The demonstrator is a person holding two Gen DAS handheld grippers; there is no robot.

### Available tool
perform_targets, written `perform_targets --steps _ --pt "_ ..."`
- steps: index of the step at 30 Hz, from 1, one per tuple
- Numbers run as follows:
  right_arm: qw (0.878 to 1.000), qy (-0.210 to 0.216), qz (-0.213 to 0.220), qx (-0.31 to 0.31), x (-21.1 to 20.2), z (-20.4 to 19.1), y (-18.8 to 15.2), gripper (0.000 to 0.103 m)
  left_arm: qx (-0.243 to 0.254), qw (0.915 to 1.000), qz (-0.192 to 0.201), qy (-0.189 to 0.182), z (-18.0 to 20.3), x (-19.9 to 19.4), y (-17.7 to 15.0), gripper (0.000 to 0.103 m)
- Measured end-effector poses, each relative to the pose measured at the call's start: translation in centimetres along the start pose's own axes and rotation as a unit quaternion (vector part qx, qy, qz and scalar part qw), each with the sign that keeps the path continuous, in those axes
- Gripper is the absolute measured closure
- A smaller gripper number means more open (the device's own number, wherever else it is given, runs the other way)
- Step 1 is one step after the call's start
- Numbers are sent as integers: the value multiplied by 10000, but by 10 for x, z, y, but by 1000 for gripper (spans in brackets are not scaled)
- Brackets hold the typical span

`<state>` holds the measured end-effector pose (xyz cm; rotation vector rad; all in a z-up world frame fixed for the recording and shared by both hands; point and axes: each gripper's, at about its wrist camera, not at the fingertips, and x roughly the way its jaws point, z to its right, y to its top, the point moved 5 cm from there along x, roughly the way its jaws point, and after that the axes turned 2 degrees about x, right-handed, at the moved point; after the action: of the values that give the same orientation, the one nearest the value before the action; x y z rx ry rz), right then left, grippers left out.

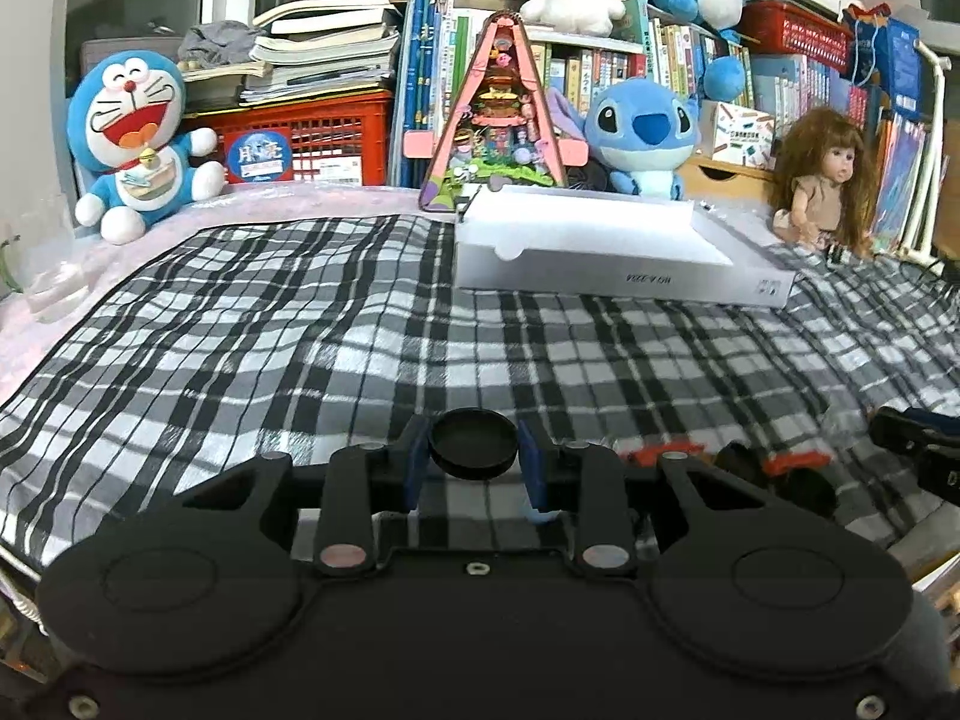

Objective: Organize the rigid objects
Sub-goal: 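Carry both black lids up toward the white box tray with both tools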

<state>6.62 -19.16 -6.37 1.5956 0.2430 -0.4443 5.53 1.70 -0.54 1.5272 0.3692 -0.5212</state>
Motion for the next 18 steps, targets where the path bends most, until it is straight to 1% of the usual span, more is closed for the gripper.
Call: perform_targets --steps 5,9,14,18 --pt "9999 84 -21 123 4 4 17 66 -25 9998 -26 -214 3 5 18 73" --pt "9996 164 -77 232 9 7 31 66 48 9996 -33 -270 7 11 31 73" --pt "9988 302 -181 333 19 9 49 66 -9 9989 -66 -465 10 19 52 73" --pt "9987 372 -180 311 25 9 68 66 71 9987 -19 -499 14 27 71 73"
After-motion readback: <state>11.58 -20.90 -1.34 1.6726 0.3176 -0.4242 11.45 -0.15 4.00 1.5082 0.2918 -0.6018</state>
